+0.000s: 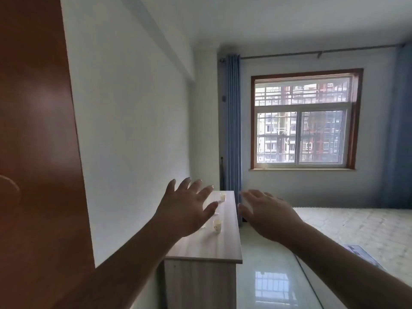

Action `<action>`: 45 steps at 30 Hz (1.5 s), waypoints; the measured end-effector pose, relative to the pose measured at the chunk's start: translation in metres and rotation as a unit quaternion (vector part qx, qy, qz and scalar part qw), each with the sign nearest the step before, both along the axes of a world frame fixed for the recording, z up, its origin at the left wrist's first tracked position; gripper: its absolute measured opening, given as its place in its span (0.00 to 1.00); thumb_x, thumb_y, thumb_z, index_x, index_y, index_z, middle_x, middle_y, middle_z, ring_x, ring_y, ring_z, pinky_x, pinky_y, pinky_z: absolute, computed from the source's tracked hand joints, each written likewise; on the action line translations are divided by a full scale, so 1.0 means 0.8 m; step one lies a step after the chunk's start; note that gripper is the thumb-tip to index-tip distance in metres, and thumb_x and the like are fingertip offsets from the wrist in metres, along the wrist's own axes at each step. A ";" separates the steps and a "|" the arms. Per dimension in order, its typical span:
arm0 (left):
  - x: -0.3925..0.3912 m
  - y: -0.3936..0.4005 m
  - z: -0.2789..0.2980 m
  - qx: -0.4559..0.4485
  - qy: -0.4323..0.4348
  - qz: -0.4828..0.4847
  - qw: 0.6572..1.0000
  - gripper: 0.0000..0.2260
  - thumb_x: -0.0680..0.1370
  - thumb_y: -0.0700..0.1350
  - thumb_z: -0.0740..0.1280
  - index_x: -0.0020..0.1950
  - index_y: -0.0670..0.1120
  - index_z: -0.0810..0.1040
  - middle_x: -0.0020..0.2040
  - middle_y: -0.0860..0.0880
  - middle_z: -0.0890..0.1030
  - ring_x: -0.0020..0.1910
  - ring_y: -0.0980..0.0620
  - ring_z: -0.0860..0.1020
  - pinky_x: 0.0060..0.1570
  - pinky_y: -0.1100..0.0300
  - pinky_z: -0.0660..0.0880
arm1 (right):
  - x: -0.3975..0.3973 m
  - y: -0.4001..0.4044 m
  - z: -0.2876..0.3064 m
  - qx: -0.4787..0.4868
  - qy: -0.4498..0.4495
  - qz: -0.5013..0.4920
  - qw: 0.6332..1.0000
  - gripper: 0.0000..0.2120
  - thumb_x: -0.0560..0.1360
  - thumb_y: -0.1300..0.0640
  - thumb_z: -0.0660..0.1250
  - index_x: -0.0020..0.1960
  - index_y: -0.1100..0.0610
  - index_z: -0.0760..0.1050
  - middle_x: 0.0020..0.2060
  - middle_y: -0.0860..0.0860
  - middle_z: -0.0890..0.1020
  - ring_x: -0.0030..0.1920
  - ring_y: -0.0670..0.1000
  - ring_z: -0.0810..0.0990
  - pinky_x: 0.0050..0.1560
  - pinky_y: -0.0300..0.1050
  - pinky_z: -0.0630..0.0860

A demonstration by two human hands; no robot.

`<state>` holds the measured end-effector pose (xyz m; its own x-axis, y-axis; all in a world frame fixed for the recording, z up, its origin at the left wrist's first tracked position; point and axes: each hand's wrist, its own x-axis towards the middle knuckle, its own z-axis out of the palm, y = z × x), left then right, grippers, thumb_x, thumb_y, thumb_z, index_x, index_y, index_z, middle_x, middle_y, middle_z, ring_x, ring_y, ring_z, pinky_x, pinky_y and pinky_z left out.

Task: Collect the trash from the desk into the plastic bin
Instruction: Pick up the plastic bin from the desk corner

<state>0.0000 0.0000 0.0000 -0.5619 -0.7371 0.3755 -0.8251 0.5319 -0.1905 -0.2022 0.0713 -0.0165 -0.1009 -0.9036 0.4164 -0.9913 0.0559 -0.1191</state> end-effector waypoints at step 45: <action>-0.122 -0.279 -0.199 0.091 0.022 0.078 0.993 0.26 0.82 0.57 0.46 0.80 0.57 0.52 0.82 0.53 0.51 0.80 0.53 0.42 0.75 0.41 0.37 | -0.152 -0.297 -0.182 0.058 0.008 0.075 0.995 0.30 0.79 0.39 0.46 0.77 0.47 0.46 0.78 0.49 0.53 0.78 0.51 0.48 0.75 0.51 0.46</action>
